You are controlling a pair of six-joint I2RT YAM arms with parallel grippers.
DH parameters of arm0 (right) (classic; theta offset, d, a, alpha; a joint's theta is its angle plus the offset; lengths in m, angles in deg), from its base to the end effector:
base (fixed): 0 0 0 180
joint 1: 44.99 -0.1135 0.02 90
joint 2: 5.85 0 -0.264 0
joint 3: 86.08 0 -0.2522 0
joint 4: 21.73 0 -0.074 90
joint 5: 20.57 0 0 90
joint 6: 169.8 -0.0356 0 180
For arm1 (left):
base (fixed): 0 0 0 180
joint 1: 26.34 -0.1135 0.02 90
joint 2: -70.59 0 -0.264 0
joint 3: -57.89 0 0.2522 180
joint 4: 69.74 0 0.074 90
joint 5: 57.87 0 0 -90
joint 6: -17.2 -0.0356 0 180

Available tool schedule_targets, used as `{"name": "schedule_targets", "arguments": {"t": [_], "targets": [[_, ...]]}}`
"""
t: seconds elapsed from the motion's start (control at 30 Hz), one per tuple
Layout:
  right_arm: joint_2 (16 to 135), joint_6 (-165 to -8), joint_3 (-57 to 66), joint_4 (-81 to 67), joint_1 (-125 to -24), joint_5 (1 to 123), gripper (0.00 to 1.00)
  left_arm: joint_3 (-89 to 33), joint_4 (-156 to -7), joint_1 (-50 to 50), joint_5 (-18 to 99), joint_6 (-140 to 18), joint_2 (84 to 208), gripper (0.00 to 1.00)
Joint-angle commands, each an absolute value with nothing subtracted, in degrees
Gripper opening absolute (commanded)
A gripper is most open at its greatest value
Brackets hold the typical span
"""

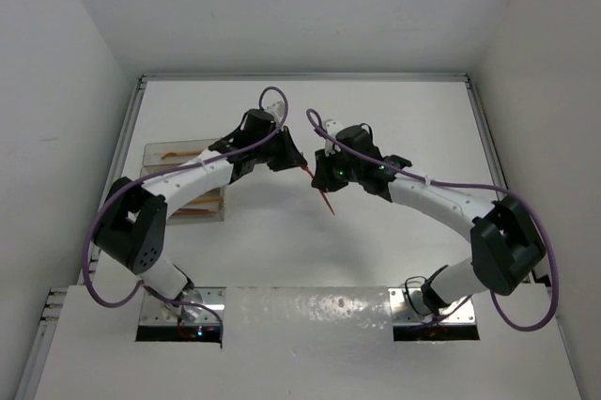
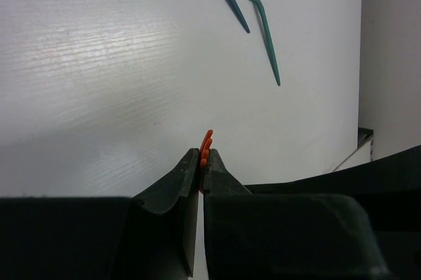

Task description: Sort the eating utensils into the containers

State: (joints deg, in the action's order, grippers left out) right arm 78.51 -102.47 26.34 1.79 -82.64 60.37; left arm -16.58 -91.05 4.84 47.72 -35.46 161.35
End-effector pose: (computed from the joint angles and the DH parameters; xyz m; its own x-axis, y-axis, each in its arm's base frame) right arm 0.2490 0.1992 0.2328 -0.7417 -0.0915 -0.6645 -0.4470 0.8061 0.3879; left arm 0.2957 -0.1901 0.2407 -0.8280 -0.1818 -0.5305 0.2247 0.7591 -0.6109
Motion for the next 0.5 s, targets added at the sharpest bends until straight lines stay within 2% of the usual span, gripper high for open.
{"name": "schedule_targets", "arguments": {"t": [0.0, 0.03, 0.1, 0.13, 0.23, 0.47], "targets": [[76.5, -101.6, 25.1, 1.2, -83.2, 60.7, 0.22, -20.5, -90.5, 5.4, 44.7, -36.2, 160.9, 0.00], [76.6, -101.6, 25.1, 1.4, -83.2, 61.1, 0.35, -20.7, -91.0, 5.4, 44.0, -36.4, 160.8, 0.00], [76.2, -101.2, 24.7, 2.6, -83.2, 63.2, 0.53, -21.8, -93.0, 5.0, 41.3, -36.9, 160.2, 0.00], [76.0, -100.9, 24.6, 2.8, -83.1, 63.8, 0.57, -22.1, -93.6, 4.3, 40.7, -37.1, 159.9, 0.00], [74.9, -99.7, 24.3, 4.2, -83.0, 67.3, 0.67, -22.1, -95.2, -2.1, 39.9, -36.6, 158.2, 0.00], [72.3, -98.3, 26.2, 6.2, -83.0, 71.2, 0.71, -18.6, -98.6, -24.0, 37.8, -35.1, 152.1, 0.00]]}}
